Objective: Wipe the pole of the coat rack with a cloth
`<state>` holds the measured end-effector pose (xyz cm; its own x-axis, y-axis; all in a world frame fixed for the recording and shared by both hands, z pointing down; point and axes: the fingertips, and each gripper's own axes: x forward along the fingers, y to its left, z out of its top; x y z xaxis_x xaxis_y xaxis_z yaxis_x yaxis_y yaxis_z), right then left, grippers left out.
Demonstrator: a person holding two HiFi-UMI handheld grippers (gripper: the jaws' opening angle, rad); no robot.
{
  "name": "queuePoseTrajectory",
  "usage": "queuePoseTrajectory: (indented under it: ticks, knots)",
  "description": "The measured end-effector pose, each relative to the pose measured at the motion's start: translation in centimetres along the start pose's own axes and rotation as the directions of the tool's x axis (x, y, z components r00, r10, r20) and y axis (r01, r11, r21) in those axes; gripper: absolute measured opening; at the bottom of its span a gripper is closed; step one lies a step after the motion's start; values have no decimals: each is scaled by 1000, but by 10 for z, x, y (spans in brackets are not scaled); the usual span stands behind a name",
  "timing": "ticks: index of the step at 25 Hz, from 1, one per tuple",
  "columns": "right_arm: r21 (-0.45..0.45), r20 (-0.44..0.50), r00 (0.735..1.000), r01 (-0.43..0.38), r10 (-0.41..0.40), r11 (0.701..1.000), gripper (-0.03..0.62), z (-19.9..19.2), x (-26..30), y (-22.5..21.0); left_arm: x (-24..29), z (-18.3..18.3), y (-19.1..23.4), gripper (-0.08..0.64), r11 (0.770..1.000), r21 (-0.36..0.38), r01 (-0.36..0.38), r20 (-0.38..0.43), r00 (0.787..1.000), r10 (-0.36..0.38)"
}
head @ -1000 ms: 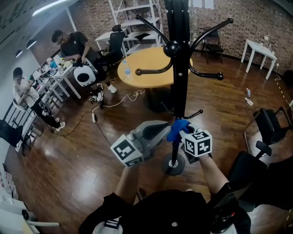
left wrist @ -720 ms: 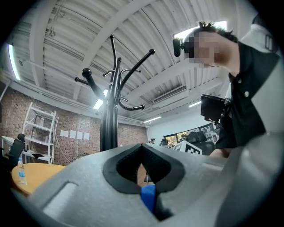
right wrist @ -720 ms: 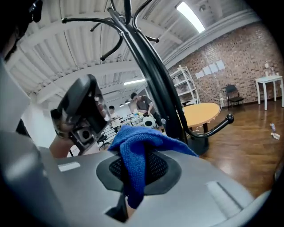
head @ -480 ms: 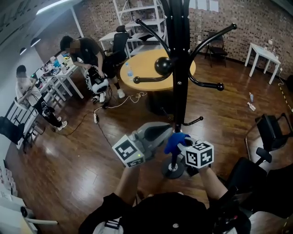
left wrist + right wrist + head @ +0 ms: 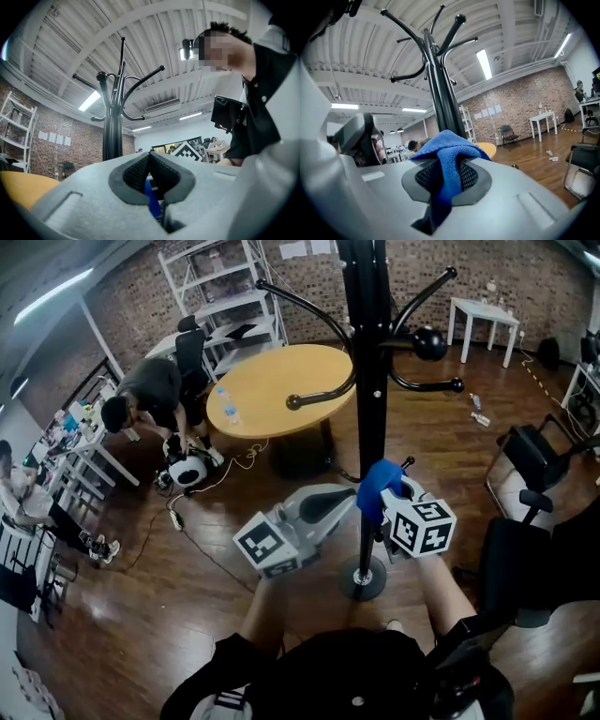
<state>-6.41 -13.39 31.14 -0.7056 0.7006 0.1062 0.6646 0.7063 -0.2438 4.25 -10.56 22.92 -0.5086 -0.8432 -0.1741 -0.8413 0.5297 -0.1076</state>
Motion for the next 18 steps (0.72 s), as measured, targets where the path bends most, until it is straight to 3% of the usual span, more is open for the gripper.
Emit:
queuePoseTrajectory:
  ticks: [5, 12, 18]
  knots:
    - [-87, 210, 977, 50, -31, 995, 29, 92, -11, 23, -3, 1, -3, 0, 998, -12, 60, 4, 998, -60]
    - [-208, 412, 910, 44, 47, 977, 29, 220, -41, 60, 16, 14, -21, 0, 998, 8, 68, 23, 997, -68]
    - [-285, 524, 820, -86, 230, 955, 29, 280, -108, 118, 26, 24, -28, 0, 997, 25, 73, 36, 997, -74]
